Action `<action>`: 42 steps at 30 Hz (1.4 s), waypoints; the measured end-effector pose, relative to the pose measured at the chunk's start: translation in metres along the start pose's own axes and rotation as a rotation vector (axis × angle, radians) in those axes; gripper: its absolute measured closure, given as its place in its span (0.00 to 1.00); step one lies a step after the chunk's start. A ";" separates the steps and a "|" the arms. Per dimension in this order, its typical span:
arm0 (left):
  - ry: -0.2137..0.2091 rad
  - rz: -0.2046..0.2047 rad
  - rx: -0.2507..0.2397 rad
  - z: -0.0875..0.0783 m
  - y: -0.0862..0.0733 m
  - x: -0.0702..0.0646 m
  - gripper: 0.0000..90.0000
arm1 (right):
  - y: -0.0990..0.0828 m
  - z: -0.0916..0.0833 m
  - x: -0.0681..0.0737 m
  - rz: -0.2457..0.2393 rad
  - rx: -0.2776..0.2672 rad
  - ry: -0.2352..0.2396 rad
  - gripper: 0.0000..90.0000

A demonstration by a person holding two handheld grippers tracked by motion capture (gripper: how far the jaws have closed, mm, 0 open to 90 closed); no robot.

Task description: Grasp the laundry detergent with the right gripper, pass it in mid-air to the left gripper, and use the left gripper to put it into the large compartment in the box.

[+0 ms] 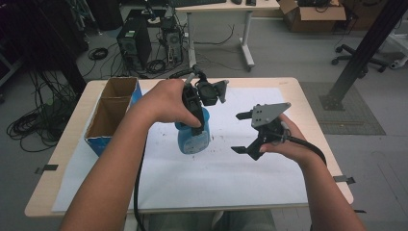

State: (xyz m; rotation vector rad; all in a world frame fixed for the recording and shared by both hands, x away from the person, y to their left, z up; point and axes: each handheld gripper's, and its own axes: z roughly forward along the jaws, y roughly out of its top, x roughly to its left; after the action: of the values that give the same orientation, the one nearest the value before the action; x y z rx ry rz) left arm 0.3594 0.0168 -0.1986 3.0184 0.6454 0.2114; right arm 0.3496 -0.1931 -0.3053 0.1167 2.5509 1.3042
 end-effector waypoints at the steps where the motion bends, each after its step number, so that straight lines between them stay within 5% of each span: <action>1: -0.001 -0.019 0.003 -0.001 0.000 0.000 0.43 | 0.000 -0.001 0.000 -0.002 0.003 0.000 0.01; 7: 0.001 -0.127 -0.014 -0.004 0.001 0.004 0.43 | 0.000 -0.007 -0.002 -0.017 0.028 0.002 0.01; 15: 0.011 -0.234 0.024 -0.005 0.003 0.011 0.43 | -0.004 -0.016 -0.005 -0.024 0.068 0.003 0.01; 19: 0.009 -0.303 -0.024 -0.008 -0.001 0.016 0.43 | -0.005 -0.021 -0.007 -0.025 0.096 -0.001 0.01; 27: 0.001 -0.378 -0.034 -0.015 -0.005 0.023 0.43 | -0.004 -0.027 -0.013 -0.084 0.281 0.028 0.02; 42: -0.012 -0.549 -0.074 -0.054 -0.034 0.053 0.43 | -0.006 -0.031 -0.024 -0.119 0.499 0.071 0.03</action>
State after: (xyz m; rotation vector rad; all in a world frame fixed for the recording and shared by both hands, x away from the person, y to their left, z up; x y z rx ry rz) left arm 0.3856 0.0704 -0.1415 2.6377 1.3846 0.1827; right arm 0.3642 -0.2256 -0.2876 0.0141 2.8389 0.6186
